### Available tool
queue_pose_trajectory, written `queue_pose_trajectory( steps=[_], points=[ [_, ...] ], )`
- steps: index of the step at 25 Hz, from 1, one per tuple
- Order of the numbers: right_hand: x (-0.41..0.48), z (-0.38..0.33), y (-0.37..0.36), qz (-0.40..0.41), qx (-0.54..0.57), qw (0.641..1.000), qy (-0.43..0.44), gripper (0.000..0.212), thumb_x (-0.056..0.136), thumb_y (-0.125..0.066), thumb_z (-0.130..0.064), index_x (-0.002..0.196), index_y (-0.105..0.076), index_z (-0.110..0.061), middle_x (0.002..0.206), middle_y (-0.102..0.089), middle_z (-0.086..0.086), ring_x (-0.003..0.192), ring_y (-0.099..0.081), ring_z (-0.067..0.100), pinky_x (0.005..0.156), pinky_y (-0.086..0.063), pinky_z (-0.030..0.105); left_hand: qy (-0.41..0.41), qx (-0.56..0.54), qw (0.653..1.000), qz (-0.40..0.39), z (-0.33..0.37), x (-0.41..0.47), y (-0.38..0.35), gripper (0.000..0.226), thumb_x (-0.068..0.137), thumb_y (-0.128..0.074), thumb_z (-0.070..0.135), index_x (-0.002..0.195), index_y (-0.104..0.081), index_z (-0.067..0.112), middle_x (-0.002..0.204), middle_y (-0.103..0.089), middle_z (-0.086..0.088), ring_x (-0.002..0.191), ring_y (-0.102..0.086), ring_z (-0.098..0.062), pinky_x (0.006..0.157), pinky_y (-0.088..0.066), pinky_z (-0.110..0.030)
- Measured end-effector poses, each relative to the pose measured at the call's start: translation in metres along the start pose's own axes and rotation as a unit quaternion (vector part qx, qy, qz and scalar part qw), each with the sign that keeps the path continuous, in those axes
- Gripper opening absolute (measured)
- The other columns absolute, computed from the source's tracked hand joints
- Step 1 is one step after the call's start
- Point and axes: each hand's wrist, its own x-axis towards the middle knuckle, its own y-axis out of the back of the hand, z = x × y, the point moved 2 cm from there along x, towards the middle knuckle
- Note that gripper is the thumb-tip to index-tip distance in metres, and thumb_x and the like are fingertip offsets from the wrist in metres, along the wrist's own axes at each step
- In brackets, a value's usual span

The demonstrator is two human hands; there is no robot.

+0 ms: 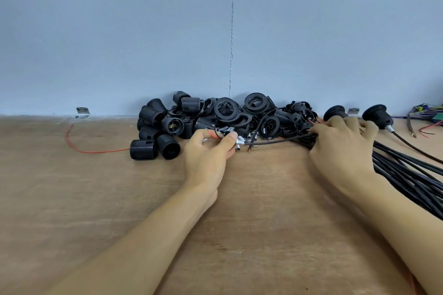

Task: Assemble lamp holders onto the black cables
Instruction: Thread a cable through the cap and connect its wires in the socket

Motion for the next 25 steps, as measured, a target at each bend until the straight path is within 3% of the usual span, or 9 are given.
queue_pose_trajectory(
  steps=[5,9,12,14,21,25],
  points=[
    [-0.011,-0.024,0.005,-0.017,0.035,0.995,0.089,0.039,0.083,-0.054,-0.024,0.119,-0.067,-0.027,0.119,-0.064,0.002,0.122,-0.048,0.029,0.113,-0.008,0.047,0.027,0.052,0.992,-0.110,-0.007,-0.010,-0.009,0.021,0.083,-0.082,0.008,0.090,-0.063,0.004,0.091,-0.078,-0.009,0.091,-0.077,-0.018,0.084,-0.063,-0.037],
    [-0.018,-0.041,0.014,-0.043,0.095,0.978,0.178,0.040,0.085,-0.049,-0.022,0.123,-0.061,-0.027,0.110,-0.064,-0.003,0.107,-0.059,0.023,0.098,-0.030,0.037,0.008,0.101,0.986,-0.133,-0.009,-0.012,-0.010,0.023,0.081,-0.085,0.014,0.084,-0.063,0.011,0.091,-0.078,-0.009,0.092,-0.076,-0.023,0.085,-0.061,-0.038],
    [-0.019,-0.040,0.015,-0.089,0.157,0.968,0.173,0.036,0.090,-0.048,-0.026,0.124,-0.059,-0.029,0.113,-0.060,-0.005,0.104,-0.061,0.024,0.084,-0.044,0.034,-0.044,0.238,0.962,-0.124,-0.007,-0.012,-0.007,0.027,0.077,-0.088,0.026,0.082,-0.065,0.016,0.084,-0.077,0.002,0.080,-0.072,-0.010,0.074,-0.054,-0.020],
    [-0.017,-0.037,0.011,-0.106,0.163,0.968,0.160,0.032,0.092,-0.048,-0.026,0.121,-0.062,-0.028,0.113,-0.060,-0.005,0.107,-0.061,0.024,0.083,-0.047,0.033,-0.064,0.292,0.944,-0.139,-0.007,-0.012,-0.008,0.029,0.076,-0.089,0.029,0.081,-0.061,0.020,0.081,-0.075,0.003,0.072,-0.067,-0.005,0.066,-0.047,-0.013],
    [-0.012,-0.029,0.003,-0.143,0.152,0.968,0.137,0.028,0.089,-0.050,-0.031,0.114,-0.063,-0.031,0.109,-0.062,-0.006,0.107,-0.060,0.023,0.082,-0.046,0.034,-0.091,0.360,0.917,-0.145,-0.007,-0.012,-0.008,0.031,0.075,-0.089,0.027,0.077,-0.058,0.021,0.078,-0.073,0.000,0.069,-0.063,-0.006,0.067,-0.049,-0.022],
    [-0.014,-0.029,0.007,-0.121,0.124,0.969,0.179,0.043,0.085,-0.052,-0.039,0.128,-0.057,-0.037,0.117,-0.061,-0.011,0.117,-0.056,0.016,0.097,-0.036,0.036,-0.110,0.387,0.903,-0.152,-0.007,-0.010,-0.005,0.030,0.074,-0.089,0.023,0.077,-0.059,0.026,0.077,-0.072,0.003,0.071,-0.066,-0.009,0.067,-0.049,-0.021]
  ],
)
